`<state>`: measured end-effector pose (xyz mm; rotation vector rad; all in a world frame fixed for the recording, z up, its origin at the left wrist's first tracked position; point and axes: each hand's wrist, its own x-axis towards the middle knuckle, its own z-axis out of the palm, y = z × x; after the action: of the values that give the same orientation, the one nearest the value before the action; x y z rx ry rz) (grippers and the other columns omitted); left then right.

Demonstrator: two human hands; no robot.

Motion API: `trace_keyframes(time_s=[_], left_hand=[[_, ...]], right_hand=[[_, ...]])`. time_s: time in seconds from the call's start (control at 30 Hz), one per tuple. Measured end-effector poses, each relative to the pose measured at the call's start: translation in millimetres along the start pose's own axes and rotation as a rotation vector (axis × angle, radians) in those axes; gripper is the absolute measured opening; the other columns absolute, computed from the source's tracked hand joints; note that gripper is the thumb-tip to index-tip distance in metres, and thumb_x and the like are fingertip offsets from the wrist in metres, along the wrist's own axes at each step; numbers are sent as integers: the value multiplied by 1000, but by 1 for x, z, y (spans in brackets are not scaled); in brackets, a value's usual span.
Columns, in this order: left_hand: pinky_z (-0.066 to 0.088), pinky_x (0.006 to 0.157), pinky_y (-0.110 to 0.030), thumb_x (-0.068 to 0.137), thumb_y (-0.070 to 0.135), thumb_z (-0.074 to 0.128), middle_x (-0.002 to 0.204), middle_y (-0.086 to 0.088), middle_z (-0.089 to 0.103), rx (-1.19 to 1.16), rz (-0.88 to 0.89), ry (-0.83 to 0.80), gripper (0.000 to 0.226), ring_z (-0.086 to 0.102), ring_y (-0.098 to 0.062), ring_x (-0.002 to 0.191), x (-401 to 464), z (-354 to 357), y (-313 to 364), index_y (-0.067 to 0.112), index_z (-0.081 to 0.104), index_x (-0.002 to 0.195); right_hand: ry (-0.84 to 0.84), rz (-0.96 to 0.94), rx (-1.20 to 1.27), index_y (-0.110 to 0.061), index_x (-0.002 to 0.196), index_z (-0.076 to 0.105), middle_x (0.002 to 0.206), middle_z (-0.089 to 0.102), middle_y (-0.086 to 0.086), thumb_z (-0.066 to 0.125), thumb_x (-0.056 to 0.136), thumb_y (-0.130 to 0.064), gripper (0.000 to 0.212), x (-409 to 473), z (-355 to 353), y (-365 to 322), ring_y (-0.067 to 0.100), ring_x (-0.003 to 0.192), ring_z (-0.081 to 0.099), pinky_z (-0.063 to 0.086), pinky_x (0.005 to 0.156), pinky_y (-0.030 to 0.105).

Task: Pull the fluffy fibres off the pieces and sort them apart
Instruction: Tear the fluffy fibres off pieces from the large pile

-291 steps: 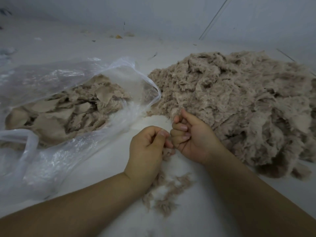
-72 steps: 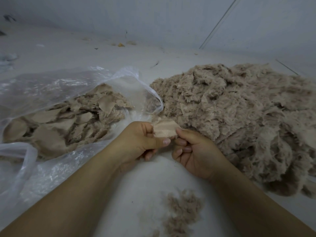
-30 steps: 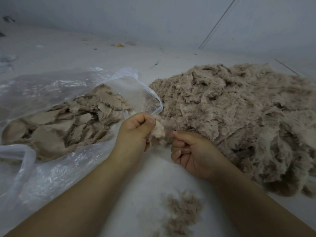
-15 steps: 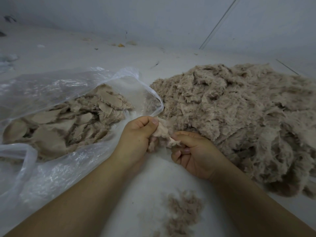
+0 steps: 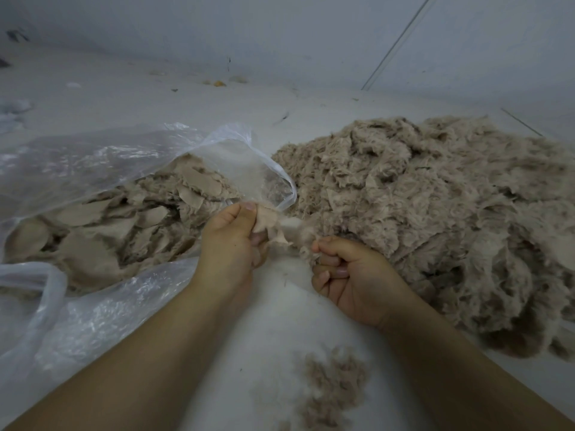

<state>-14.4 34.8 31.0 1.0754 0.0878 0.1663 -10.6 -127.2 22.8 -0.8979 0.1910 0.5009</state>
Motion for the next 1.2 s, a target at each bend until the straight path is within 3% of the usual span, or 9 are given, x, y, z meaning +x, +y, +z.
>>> trace_keyframes(time_s=[0.17, 0.3, 0.47, 0.6, 0.67, 0.8, 1.0, 1.1, 1.2], left_hand=[[19, 39, -18, 98, 18, 52, 53, -2, 38, 100, -53, -154, 27, 26, -11, 38, -3, -2, -5, 6, 54, 73], [24, 38, -18, 84, 20, 62, 55, -4, 43, 49, -51, -265, 18, 31, -13, 37, -5, -2, -5, 5, 55, 78], [28, 35, -19, 97, 17, 52, 53, -10, 54, 155, -84, -273, 22, 40, -16, 34, -9, 2, -8, -1, 63, 89], [28, 36, -19, 99, 21, 51, 48, -10, 50, 282, -86, -347, 30, 37, -17, 33, -10, 4, -9, 0, 64, 81], [28, 36, -19, 100, 21, 51, 46, -10, 48, 353, -84, -341, 34, 36, -16, 33, -10, 6, -10, -5, 59, 81], [25, 34, -17, 100, 23, 51, 43, -8, 45, 407, -57, -234, 38, 33, -16, 30, -7, 3, -8, 4, 55, 67], [25, 34, -15, 97, 29, 55, 43, -10, 43, 406, -35, -207, 49, 31, -14, 29, -5, 3, -6, -8, 54, 65], [31, 33, -10, 98, 18, 53, 37, 2, 50, 355, -69, -311, 51, 41, -4, 27, -12, 9, -5, 14, 61, 48], [30, 33, -10, 96, 20, 56, 39, -1, 50, 337, -66, -329, 46, 40, -4, 27, -15, 12, -5, 14, 60, 50]], right_hand=[[-49, 1, -13, -3, 92, 61, 53, 34, -4, 47, 95, -6, 15, -2, 0, 0, 3, 37, 27, 40, 43, 16], [-33, -17, -21, -7, 87, 62, 53, 36, -4, 45, 95, -4, 19, -1, 1, 0, 2, 37, 27, 38, 43, 17], [-54, -36, -30, -16, 97, 64, 52, 39, -7, 55, 85, -13, 15, 0, 1, -2, 1, 38, 26, 36, 43, 15], [-126, -56, -108, -14, 77, 69, 52, 50, -4, 63, 79, -26, 13, -4, 1, -2, 2, 38, 41, 35, 42, 12], [-154, -64, -165, -1, 89, 65, 67, 62, 10, 62, 80, -21, 22, -5, 1, 0, 6, 49, 55, 37, 42, 11], [-107, -64, -127, -2, 86, 55, 56, 60, 1, 62, 77, -14, 18, -6, 2, 0, 2, 40, 46, 34, 40, 10], [-44, -23, -64, -14, 73, 54, 45, 35, -8, 68, 69, -19, 16, -4, 3, -2, 2, 33, 30, 29, 38, 11], [-100, -9, -124, -13, 79, 68, 46, 41, -9, 69, 73, -29, 18, -5, 1, -2, 1, 36, 36, 30, 36, 10], [-150, -19, -222, -3, 99, 58, 57, 54, -4, 66, 76, -29, 36, -4, 0, -1, 0, 41, 42, 31, 35, 9]])
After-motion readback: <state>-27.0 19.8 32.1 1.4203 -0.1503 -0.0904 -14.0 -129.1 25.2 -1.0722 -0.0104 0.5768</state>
